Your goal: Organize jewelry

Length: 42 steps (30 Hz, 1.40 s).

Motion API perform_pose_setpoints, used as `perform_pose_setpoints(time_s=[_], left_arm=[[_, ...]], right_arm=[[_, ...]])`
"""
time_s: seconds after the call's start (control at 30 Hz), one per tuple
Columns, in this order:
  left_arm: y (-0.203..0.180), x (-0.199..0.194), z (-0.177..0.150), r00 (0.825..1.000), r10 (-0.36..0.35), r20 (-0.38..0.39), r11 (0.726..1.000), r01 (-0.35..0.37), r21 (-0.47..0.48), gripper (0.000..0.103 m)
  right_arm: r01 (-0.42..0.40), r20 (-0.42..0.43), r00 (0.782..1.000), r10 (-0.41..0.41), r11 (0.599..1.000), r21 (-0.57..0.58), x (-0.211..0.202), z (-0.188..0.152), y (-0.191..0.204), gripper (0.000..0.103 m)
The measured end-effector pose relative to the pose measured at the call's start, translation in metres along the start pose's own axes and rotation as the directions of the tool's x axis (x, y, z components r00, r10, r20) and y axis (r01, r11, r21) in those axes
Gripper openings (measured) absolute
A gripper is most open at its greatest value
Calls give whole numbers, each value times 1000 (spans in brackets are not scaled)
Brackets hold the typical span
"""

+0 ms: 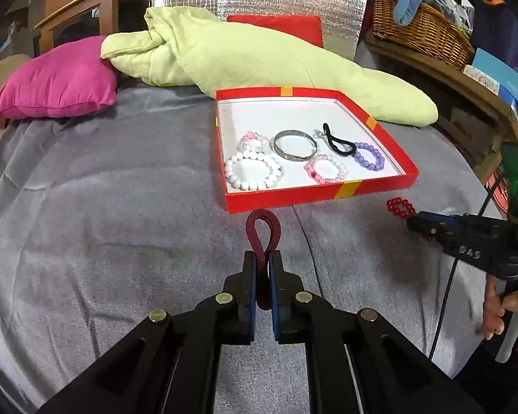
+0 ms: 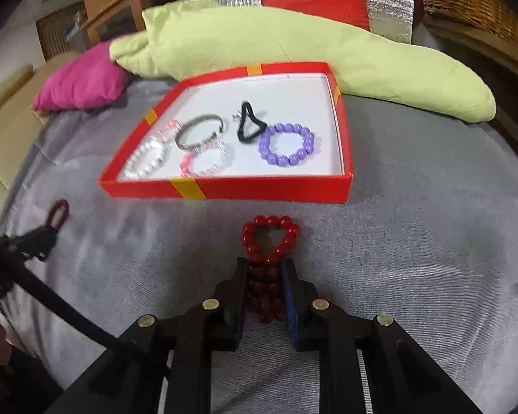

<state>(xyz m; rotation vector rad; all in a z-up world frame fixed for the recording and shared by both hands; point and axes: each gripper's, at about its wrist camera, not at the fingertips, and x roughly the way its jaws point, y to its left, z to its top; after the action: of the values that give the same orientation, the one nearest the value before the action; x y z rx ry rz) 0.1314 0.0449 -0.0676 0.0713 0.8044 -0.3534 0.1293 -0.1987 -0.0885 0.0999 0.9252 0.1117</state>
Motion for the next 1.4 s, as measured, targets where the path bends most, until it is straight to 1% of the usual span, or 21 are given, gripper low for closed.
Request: perform_pose_setpoints(time_s=[0.1,0.23,0.43,0.63,0.77,0.97,1.03,1.07,1.27,1.4], left_arm=[[-2,-1,1,1000,2,5,1000,-2,-1,8],[-6,-3,5,1000,2,23,1000,-2,5,8],[-13,-2,10,1000,-10,28,1000,10,5,8],[-20,-5,15,999,-31,43,999,31,7,8],[-26,-6,19,998,-29,56,1000,28,13,8],[-34,-6,27,996,12,86,999,-15,33,8],[-37,-4,29,995,37,90,998,-41,39,8],[-38,-3,31,995,49,91,998,-53,41,8],[-40,4,39,993,70,91,997,-73,29,8],[-43,7,45,991,91,103,995,-95,35,8]], right_arm=[[-56,41,998,55,998,10,-12,2,1,20],[-109,87,990,108,994,0,-24,5,8,20],[-157,90,984,156,988,0,-27,8,15,20],[-208,122,972,202,977,39,-36,11,10,20],[-222,142,967,213,974,48,-40,14,10,20],[-240,179,958,225,969,62,-45,20,9,20],[-249,188,954,231,966,73,-46,23,7,20],[-249,197,953,230,965,77,-46,24,7,20],[-258,246,942,226,961,105,-48,37,1,20],[-251,262,942,212,959,129,-44,47,-4,20]])
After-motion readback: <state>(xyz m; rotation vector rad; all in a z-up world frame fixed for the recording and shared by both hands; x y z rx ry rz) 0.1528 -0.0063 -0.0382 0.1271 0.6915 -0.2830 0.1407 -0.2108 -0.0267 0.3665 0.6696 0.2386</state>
